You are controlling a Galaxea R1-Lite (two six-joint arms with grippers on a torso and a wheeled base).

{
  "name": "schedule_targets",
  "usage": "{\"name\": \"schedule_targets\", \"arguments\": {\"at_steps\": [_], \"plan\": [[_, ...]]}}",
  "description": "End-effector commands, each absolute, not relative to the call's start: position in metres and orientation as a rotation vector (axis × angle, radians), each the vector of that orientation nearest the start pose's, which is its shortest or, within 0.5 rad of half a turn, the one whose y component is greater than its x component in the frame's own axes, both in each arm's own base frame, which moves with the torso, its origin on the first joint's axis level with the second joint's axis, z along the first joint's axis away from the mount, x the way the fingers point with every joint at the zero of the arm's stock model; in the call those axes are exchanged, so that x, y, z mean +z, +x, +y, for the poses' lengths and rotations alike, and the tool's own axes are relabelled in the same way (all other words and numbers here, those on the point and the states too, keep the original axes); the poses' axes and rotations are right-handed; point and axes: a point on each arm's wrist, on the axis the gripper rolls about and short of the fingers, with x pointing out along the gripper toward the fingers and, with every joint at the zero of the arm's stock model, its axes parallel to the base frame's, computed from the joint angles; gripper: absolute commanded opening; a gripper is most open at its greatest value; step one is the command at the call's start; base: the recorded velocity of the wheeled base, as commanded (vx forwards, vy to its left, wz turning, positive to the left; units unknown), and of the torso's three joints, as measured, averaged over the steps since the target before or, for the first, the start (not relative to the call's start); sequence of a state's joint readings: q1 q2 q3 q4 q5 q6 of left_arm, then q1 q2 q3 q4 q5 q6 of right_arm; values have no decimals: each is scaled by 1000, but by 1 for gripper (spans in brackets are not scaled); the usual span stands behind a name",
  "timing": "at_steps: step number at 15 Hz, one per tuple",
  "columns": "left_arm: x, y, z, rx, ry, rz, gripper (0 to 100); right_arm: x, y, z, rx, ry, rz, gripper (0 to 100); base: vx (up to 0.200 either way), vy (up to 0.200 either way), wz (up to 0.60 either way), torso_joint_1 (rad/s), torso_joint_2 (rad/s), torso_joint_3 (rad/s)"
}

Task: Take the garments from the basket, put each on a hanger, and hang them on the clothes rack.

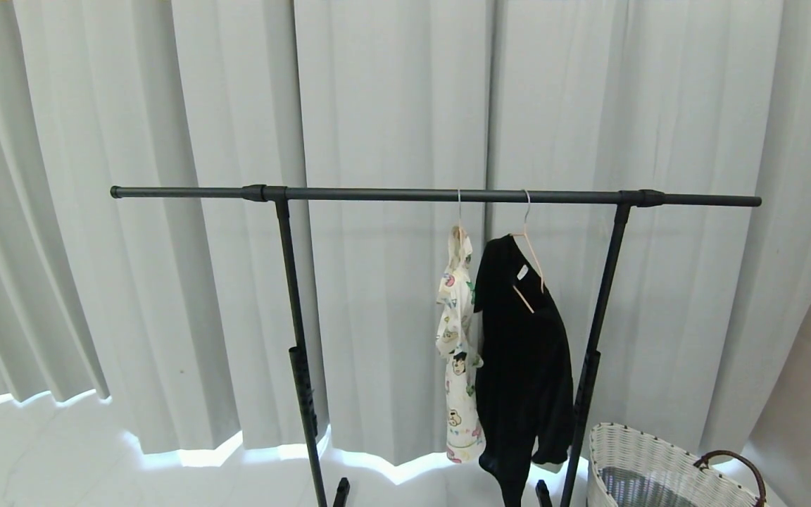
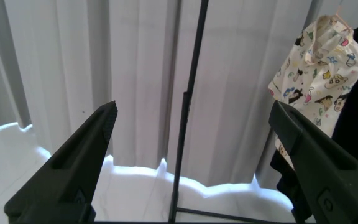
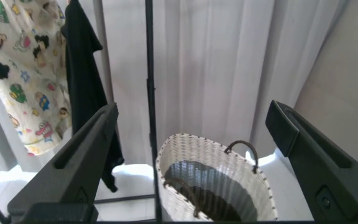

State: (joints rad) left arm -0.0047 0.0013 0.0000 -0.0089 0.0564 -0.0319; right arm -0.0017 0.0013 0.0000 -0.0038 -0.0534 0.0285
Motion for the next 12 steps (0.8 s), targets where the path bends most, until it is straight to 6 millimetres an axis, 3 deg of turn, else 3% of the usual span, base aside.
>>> {"name": "schedule_targets", "arguments": {"at_steps": [1, 12], "plan": [[76, -23, 1, 52, -32, -10, 100, 76, -23, -1, -55, 28, -4, 100, 0, 0, 0, 0, 0, 0], [76, -23, 1, 52, -32, -10, 100, 76, -23, -1, -55, 31, -4, 100, 0, 0, 0, 0, 0, 0]]}}
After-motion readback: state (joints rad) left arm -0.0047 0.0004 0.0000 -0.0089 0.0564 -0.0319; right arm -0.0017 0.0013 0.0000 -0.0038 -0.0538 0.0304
